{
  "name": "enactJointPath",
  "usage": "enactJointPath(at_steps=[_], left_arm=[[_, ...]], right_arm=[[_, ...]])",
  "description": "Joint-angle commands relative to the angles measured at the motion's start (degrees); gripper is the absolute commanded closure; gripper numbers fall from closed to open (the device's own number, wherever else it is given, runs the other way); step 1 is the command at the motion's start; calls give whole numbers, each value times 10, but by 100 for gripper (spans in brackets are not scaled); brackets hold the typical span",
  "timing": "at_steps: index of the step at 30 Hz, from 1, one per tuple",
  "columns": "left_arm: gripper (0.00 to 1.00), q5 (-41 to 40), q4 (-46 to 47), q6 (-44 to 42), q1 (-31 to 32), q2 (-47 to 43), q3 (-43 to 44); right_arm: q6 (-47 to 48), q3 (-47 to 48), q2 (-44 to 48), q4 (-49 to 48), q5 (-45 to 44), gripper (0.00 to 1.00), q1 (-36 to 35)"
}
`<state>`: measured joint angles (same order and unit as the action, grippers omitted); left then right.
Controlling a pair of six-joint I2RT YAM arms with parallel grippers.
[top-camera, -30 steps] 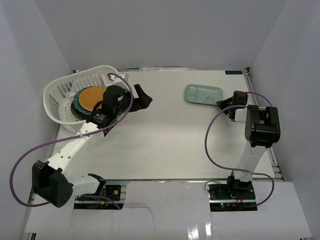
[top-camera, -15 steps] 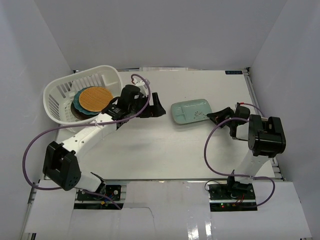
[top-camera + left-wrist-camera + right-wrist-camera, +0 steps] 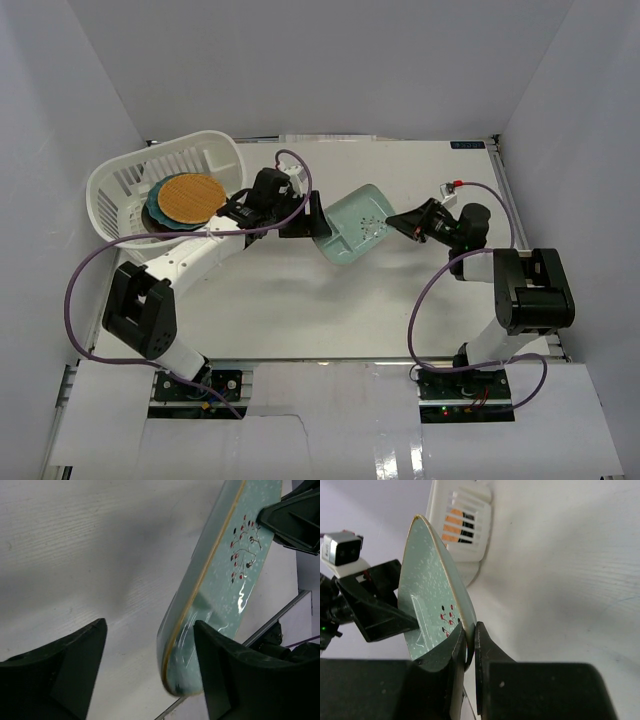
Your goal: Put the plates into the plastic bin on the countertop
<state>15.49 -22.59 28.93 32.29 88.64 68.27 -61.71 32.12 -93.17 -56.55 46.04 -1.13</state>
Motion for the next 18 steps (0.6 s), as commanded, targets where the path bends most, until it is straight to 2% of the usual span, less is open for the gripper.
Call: enactJointPath(at_steps=[1, 3, 4, 5, 6, 8, 12, 13, 14, 16, 17, 18], left_arm=[[24, 50, 22, 3, -4, -10, 12], [42, 53, 26, 10, -4, -12, 2], [55, 49, 27, 12, -4, -15, -2], [79, 49, 30, 13, -3, -17, -5], [87, 50, 30, 13, -4, -21, -9], [100, 50, 29, 13, -5, -29, -10], [100, 51, 28, 16, -6, -44, -10], [100, 50, 31, 19, -8, -52, -8], [100, 52, 34, 23, -10, -56, -8], [100, 63, 46, 38, -19, -66, -6], [100, 69, 59, 42, -34, -80, -3], [100, 80, 64, 47, -44, -87, 0]], right_arm=[[-35, 30, 25, -65, 49, 92, -21], [-41, 30, 27, -71, 51, 92, -25], [-42, 30, 30, -71, 51, 92, -26], [-41, 29, 31, -69, 51, 92, -26], [-41, 29, 32, -68, 52, 92, -26], [-39, 30, 33, -66, 53, 92, -26], [-46, 37, 31, -62, 61, 91, -26], [-50, 39, 32, -61, 62, 85, -26], [-51, 39, 32, -52, 61, 65, -26], [-49, 37, 43, -38, 54, 44, -24], [-35, 33, 49, -27, 49, 24, -24], [-27, 33, 56, -12, 42, 13, -24]])
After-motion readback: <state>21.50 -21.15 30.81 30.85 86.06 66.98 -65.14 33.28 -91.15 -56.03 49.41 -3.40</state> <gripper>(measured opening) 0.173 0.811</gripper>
